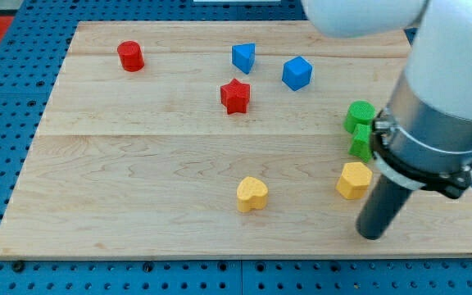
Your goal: Push the blue cube right to the blue triangle
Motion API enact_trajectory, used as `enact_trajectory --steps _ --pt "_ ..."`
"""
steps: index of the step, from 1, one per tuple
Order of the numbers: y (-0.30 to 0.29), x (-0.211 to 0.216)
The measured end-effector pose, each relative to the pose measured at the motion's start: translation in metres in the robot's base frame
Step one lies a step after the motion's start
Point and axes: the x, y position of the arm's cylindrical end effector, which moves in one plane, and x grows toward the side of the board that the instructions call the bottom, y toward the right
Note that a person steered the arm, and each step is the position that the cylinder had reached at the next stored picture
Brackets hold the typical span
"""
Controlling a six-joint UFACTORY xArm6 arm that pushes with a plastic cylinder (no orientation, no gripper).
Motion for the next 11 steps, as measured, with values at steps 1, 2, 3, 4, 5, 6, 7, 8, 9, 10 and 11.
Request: enact_trajectory --steps 1,2,3,4,5,6,7,8,9,10,11 --pt "0.055 0.0" --pt "0.084 -0.011" --pt "0.085 -0.017" --pt "0.084 -0.02" --pt "0.076 -0.02" --pt "0.074 -0.02" --pt "0.075 -0.041" --pt "0.075 -0.077" --pt "0.075 -0.122" --pt "0.086 -0.155" --pt "0.03 -0.235"
